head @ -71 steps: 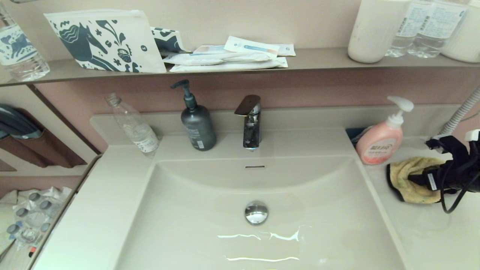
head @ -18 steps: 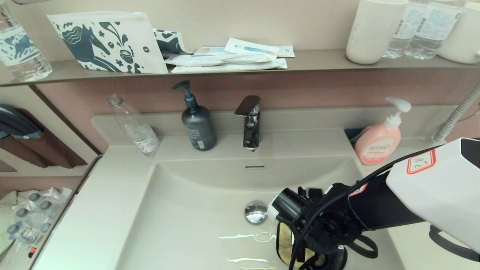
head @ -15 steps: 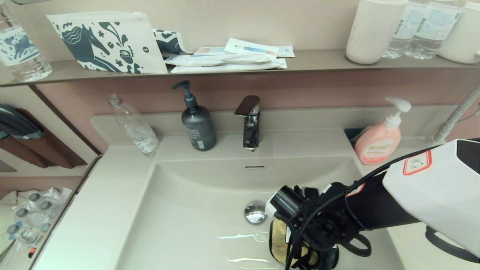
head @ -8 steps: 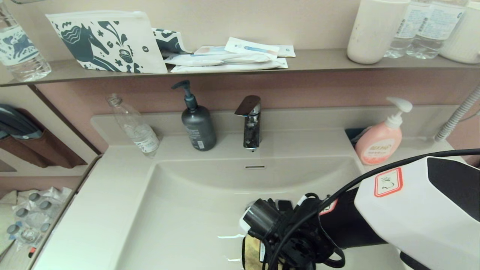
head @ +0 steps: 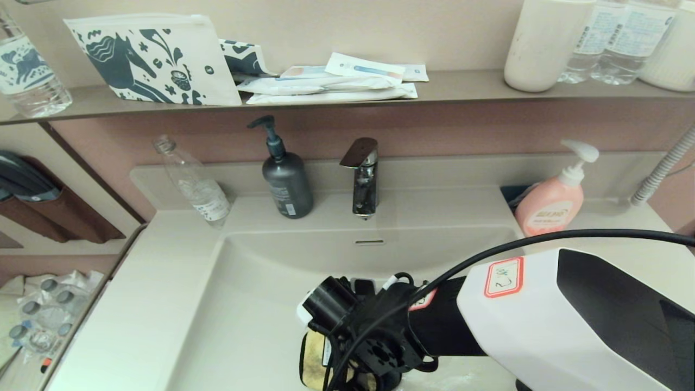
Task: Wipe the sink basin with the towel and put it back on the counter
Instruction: Wipe the sink
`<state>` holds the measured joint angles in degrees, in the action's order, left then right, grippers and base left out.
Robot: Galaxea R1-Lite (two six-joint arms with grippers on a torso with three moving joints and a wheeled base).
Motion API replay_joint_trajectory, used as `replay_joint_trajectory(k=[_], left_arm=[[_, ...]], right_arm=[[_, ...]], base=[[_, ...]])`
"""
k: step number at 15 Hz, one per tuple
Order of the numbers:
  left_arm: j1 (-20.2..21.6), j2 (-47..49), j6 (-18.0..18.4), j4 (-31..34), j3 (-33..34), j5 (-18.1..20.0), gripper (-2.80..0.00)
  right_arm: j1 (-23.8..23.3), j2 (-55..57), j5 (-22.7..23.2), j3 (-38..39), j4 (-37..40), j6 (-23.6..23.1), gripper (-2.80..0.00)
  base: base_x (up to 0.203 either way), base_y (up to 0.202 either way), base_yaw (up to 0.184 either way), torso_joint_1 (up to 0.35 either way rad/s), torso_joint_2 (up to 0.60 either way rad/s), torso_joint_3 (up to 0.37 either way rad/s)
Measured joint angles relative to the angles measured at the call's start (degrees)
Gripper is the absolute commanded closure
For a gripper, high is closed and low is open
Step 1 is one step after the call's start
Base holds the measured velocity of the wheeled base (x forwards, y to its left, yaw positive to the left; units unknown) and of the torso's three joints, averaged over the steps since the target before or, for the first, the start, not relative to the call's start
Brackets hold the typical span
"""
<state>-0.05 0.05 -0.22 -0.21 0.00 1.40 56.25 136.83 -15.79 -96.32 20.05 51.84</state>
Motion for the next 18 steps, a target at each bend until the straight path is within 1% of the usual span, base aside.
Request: replay_joint_trajectory(k=[5,7,9,13,15,18], left_arm=[[0.02,0.00,-0.02,0.02,0.00,0.00,0.00],[0.02,0.00,-0.02,0.01,0.00,0.02,0.00],[0.02,0.00,-0.02,0.02,0.00,-0.02,0.00],[0.02,0.00,-0.01,0.00,0.00,0.01,0.00],[0.02,0.00,-0.01,0.00,0.00,0.00,0.00],[0.02,0.00,-0.04,0.00,0.00,0.00,0.00]], right_arm=[[0.39,5.11,-0.37,-11.72,1.01,-3.33,0.00],[0.45,7.25,-2.25,-15.06,1.29,-6.12,0.00],[0.30,9.13,-6.05,-16.17,-1.63,-10.06,0.00],[-0.63,11.01,-8.92,-16.44,-7.41,-16.32,0.00],[-1.23,11.93,-12.14,-16.49,-10.29,-20.18,0.00],[-3.13,12.61,-15.43,-16.52,-11.30,-22.90,0.00]], base=[[0.000,0.000,0.000,0.000,0.00,0.000],[0.000,0.000,0.000,0.000,0.00,0.000],[0.000,0.000,0.000,0.000,0.00,0.000],[0.000,0.000,0.000,0.000,0.00,0.000],[0.000,0.000,0.000,0.000,0.00,0.000],[0.000,0.000,0.000,0.000,0.00,0.000]])
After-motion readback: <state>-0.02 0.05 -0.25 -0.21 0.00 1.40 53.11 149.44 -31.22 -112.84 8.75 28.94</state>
